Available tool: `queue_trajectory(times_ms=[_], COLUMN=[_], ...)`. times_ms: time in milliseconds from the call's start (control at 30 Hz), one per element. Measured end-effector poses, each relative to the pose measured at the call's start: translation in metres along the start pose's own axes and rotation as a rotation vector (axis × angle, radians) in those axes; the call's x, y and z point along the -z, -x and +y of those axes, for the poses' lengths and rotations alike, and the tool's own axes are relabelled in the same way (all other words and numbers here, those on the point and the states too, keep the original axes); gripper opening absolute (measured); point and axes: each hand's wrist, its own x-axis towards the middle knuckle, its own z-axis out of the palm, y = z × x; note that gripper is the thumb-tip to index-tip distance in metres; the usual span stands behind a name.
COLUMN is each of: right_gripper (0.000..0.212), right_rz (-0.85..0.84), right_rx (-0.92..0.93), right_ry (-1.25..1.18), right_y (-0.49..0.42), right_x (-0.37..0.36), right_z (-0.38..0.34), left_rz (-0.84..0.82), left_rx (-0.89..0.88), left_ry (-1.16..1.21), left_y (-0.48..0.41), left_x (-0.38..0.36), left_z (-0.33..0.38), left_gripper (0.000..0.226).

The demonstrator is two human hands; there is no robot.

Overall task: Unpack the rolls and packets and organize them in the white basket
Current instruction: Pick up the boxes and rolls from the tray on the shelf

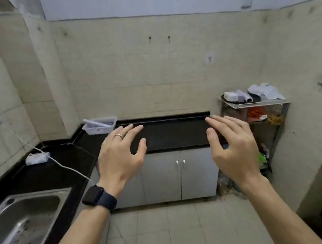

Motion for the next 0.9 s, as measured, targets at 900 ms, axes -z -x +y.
queue_trajectory(times_ms=[900], right_gripper=[0.033], right_rz=[-0.350], right_rx=[-0.394], right_ry=[0.349], right_y=[-0.021], right_x=[-0.001], right_z=[0.365], left_rz=[-0.535], left_rx=[-0.158], left_ry=[0.049], left_y=[-0.074], left_x=[-0.394], left_z=[0.161], left_gripper=[0.041])
